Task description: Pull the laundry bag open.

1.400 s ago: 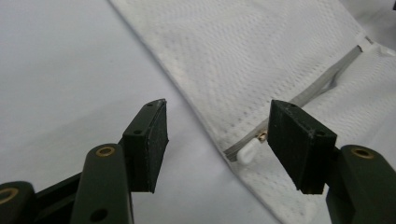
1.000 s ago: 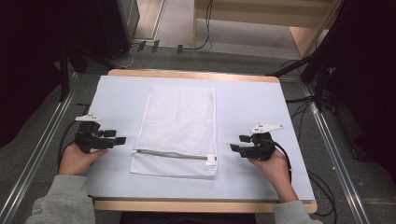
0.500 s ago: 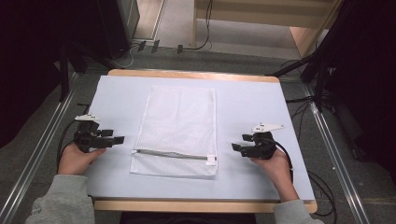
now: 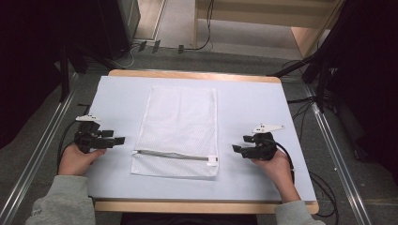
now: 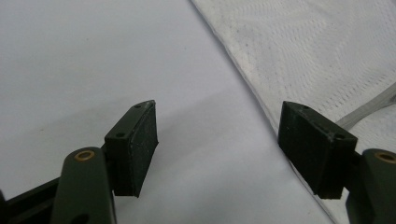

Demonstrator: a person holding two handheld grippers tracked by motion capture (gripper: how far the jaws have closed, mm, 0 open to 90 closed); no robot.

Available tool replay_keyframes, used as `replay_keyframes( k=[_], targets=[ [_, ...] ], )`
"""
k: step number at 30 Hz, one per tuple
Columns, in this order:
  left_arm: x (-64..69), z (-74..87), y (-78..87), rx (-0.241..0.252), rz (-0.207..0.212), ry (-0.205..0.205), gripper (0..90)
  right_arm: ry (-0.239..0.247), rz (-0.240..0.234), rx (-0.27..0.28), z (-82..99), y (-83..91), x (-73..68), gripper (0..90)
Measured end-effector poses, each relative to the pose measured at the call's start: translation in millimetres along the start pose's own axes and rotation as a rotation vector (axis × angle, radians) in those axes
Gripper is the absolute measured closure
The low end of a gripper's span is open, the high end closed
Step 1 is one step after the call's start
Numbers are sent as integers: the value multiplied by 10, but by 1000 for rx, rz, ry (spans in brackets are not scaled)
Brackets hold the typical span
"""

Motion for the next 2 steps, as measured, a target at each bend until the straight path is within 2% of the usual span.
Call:
replay_keyframes(
  k=[2],
  targets=[
    [-17, -13, -4, 14, -8, 0, 283, -5, 0, -8, 10, -15, 9, 318]
  ],
)
Point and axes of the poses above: each handheld gripper's, and its own axes: y roughly backward along the jaws, z roughly out of its underside, x roughly to its right, the point moved 5 cm from there along -y, roughly forward along the jaws, and after that the axes turned 3 degrees about y, right-handed, at the moved point
